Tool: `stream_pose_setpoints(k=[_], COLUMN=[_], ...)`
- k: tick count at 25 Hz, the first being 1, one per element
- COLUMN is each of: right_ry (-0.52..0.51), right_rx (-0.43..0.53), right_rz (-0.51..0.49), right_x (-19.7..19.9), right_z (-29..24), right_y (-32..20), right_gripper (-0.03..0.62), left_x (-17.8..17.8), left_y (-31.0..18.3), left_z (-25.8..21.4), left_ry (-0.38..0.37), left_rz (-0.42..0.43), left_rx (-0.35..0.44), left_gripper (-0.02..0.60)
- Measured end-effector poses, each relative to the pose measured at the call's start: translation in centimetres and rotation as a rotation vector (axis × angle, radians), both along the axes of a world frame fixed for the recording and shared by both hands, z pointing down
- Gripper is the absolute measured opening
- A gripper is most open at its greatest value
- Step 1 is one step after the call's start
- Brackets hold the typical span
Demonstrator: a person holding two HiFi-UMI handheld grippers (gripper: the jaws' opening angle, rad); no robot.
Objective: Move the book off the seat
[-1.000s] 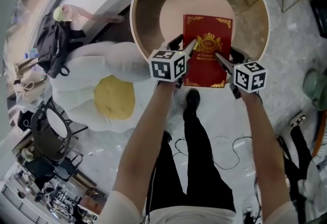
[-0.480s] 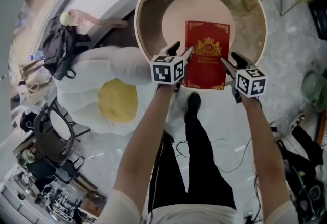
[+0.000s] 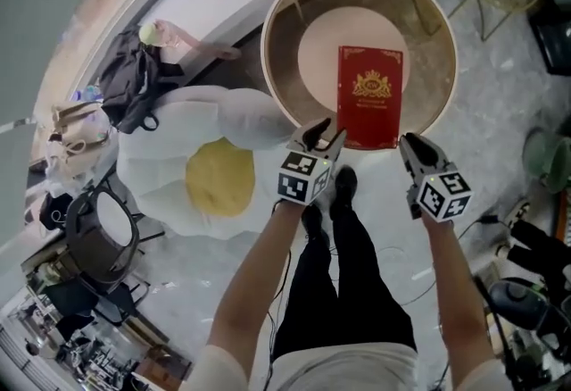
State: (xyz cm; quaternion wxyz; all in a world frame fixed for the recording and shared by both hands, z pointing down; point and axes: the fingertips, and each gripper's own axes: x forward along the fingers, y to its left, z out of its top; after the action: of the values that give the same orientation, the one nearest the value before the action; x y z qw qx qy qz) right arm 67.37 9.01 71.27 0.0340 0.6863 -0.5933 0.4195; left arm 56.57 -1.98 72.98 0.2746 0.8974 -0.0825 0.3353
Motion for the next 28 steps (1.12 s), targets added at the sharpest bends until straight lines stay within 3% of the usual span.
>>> stream_pose_setpoints(k=[5, 11, 21, 28], right_ry=[0.043, -0.042, -0.017, 0.065], right_rx=[0.054, 0.135, 0.197, 0.231], right_rz=[-0.053, 0.043, 0.145, 0.075], right_x=[-4.4, -8.9, -16.0, -21.2], right_z=[-4.2, -12.5, -26.1, -33.2], right_y=[1.2, 4.8, 11.7, 15.9], right_gripper=[0.059, 0.054, 0.054, 0.054], left_x=[-4.0, -9.0, -17.4, -23.4], left_y=[1.0, 4.5, 11.8, 14.0], left_z=[-4.1, -13.1, -27.1, -33.5], left_ry=[0.039, 0.100, 0.157, 0.181], left_rz=[0.024, 0.027, 0.106, 0.172], left_rx=[0.058, 0.090, 0.093, 0.075], left_gripper=[0.091, 0.025, 0.003, 0.002])
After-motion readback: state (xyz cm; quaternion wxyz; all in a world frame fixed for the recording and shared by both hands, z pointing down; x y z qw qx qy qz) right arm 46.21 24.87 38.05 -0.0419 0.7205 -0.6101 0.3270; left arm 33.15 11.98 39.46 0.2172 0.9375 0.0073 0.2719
